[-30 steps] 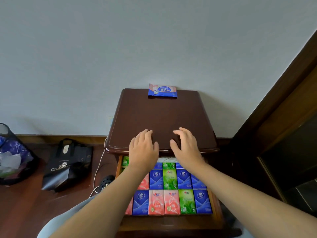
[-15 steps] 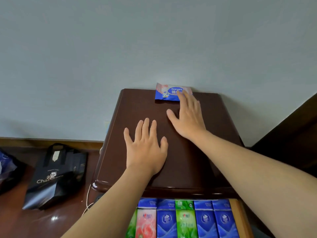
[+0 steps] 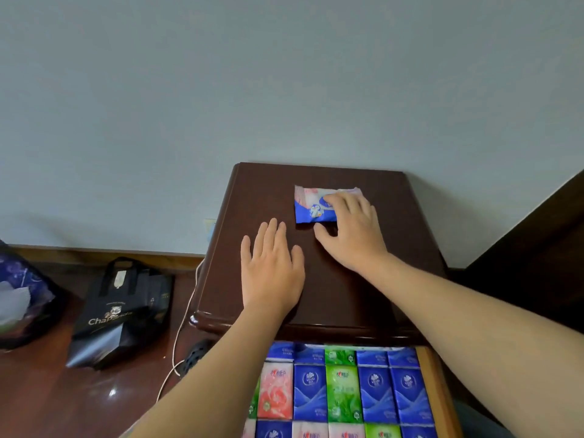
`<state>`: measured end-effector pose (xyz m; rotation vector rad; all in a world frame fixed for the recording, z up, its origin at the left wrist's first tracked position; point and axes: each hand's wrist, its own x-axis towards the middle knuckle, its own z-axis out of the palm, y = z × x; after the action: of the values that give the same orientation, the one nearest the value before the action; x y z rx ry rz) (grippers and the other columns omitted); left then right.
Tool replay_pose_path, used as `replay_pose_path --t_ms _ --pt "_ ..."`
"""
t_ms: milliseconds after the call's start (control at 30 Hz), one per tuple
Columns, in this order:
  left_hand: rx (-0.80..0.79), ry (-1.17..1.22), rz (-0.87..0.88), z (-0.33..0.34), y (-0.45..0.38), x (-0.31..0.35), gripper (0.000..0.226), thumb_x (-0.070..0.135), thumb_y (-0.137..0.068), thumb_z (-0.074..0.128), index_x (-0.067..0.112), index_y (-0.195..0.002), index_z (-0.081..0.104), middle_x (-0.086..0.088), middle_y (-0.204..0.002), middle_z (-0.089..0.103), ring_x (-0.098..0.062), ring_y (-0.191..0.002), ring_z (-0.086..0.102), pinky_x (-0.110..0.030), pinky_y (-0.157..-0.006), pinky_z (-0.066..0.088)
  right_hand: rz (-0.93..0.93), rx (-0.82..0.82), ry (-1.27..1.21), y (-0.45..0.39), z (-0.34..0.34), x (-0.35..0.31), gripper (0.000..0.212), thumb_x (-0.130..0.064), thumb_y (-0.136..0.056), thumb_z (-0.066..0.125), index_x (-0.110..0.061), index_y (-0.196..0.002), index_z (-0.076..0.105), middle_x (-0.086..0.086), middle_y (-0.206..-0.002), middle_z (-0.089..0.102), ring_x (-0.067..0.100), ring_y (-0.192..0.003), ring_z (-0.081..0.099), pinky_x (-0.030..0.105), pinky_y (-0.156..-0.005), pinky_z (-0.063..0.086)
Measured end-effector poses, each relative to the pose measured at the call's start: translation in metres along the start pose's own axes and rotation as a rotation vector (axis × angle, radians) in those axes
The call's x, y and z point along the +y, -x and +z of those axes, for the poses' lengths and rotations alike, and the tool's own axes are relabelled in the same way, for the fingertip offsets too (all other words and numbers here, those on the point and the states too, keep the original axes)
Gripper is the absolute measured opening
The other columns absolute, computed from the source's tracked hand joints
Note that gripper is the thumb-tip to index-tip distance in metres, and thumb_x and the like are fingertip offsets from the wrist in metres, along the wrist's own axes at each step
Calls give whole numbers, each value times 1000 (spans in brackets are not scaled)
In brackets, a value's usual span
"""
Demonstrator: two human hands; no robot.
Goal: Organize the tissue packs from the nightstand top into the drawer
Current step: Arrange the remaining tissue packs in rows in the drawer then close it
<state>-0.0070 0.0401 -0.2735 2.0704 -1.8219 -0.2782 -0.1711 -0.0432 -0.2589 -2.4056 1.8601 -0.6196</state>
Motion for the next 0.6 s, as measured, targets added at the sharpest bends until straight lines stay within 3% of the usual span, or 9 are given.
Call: replay_pose_path --t_ms 133,233,333,400,433,467,500,533,600 --pt "-1 175 -94 -8 47 0 57 40 -108 28 23 -163 28 9 -172 17 -8 -159 4 -39 -129 -2 -109 77 -56 89 -24 -6 58 -47 -85 61 -15 -134 64 0 -135 60 31 -131 48 50 -109 43" --pt "-46 338 -143 -15 88 4 54 39 -108 35 25 -160 36 11 -171 20 -7 -158 4 -36 -127 -7 -144 34 -91 147 -44 -15 63 -46 -81 71 -14 -134 63 -1 -136 59 35 -134 43 50 -114 41" --pt "-144 523 -133 -20 127 13 48 40 -106 46 25 -151 50 11 -167 28 -7 -158 3 -38 -126 -9 -223 9 -39 188 -62 -19 62 -17 -69 84 -14 -128 66 0 -127 63 27 -130 44 51 -109 50" --pt "-169 673 -125 -23 149 20 38 39 -101 59 23 -135 63 14 -153 46 -8 -154 21 -36 -126 15 -155 -55 17 206 -75 -23 58 -2 -74 77 -22 -128 65 -5 -126 63 25 -129 50 46 -95 59" --pt "-162 754 -148 -25 159 23 32 39 -97 65 24 -125 67 18 -138 56 -6 -141 41 -28 -115 35 -111 -86 42 213 -82 -25 55 -4 -79 72 -27 -128 64 -7 -128 61 25 -129 53 43 -86 61" --pt "-160 843 -199 -27 167 26 27 39 -94 69 25 -117 66 16 -123 66 -3 -117 60 -22 -94 49 -92 -101 63 219 -86 -26 50 -9 -83 70 -30 -127 63 -10 -128 60 24 -126 55 41 -79 61" --pt "-166 930 -264 -30 175 29 26 41 -92 70 27 -113 64 11 -109 71 -3 -93 67 -22 -75 53 -98 -104 77 226 -90 -26 47 -13 -83 70 -32 -125 63 -12 -126 61 22 -121 56 39 -75 60" --pt "-181 1001 -328 -31 182 29 25 41 -91 71 27 -110 61 5 -102 73 -6 -82 71 -27 -67 56 -122 -100 85 235 -93 -27 45 -16 -81 72 -33 -122 64 -14 -123 62 20 -117 58 37 -73 60" --pt "-226 1067 -407 -29 194 25 22 33 -95 71 22 -109 58 -7 -100 74 -15 -81 76 -38 -68 63 -192 -84 77 254 -96 -28 45 -17 -74 78 -33 -115 69 -15 -114 66 18 -108 62 32 -69 59"
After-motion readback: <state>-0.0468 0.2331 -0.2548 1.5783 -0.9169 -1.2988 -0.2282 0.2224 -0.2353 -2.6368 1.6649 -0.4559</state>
